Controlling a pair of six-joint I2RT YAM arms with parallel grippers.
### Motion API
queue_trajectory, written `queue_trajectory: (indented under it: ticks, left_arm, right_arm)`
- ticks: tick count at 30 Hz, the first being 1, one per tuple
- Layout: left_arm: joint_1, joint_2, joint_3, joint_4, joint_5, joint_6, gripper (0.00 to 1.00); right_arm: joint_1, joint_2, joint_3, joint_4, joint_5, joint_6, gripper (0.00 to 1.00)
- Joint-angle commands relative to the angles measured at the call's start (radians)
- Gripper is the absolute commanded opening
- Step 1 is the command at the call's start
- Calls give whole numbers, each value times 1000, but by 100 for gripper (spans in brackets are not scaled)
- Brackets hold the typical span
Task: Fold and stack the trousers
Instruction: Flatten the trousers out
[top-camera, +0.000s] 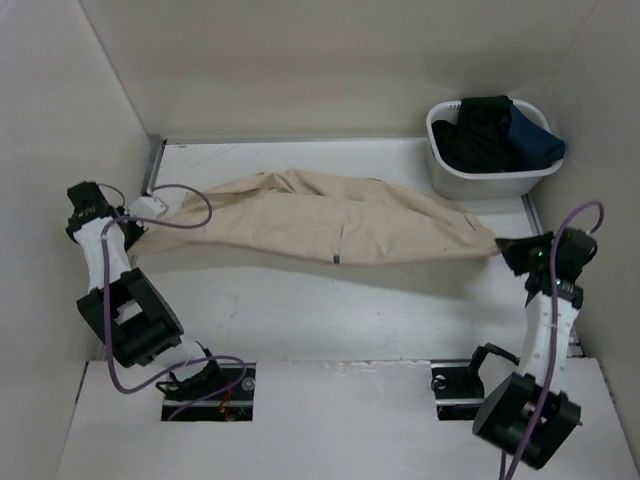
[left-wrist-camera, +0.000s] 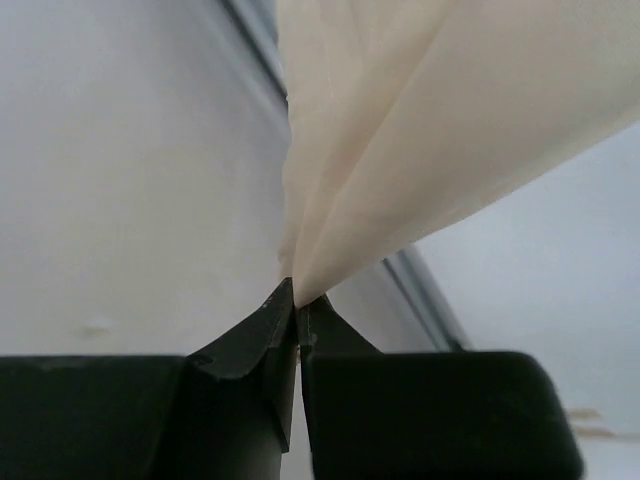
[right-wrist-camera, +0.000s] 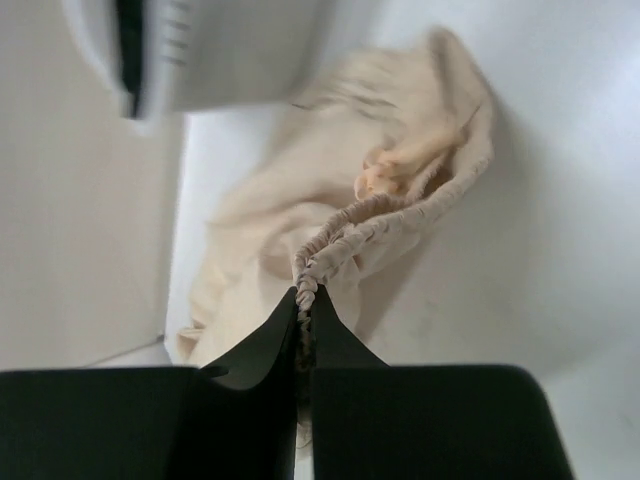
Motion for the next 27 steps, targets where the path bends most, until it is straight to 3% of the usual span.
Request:
queue_trajectory:
  ticks: [1, 5, 10, 14, 16, 18, 19, 21, 23, 27]
  left_arm:
    - [33, -89, -155, -43, -43, 70, 3]
    - [45, -186, -374, -37, -83, 134, 3]
    - [104, -220, -396, -49, -52, 142, 3]
    - [148, -229, -402, -8, -103, 220, 4]
    - [156, -236, -423, -1, -121, 263, 6]
    - [151, -255, -446, -44, -125, 288, 11]
    - [151, -258, -446, -72, -125, 283, 18]
    - [150, -255, -425, -128, -125, 268, 35]
    - [159, -246, -384, -194, -125, 276, 43]
    - [222, -206, -178, -299, -89, 302, 49]
  right_arm:
    - [-15, -154, -142, -96, 76, 50, 0]
    - [-20, -291, -268, -199, 192, 116, 0]
    - [-17, -461, -261, -430, 362, 189, 0]
    - [-22, -478, -152, -625, 505, 171, 1]
    - [8, -481, -115, -716, 625, 171, 9]
    - [-5, -497, -92, -765, 679, 197, 27]
    - [-8, -500, -84, -773, 691, 202, 41]
    - [-11, -500, -66, -782, 706, 205, 56]
    - [-14, -507, -37, -785, 723, 199, 69]
    - [15, -495, 99, -724, 780, 93, 73]
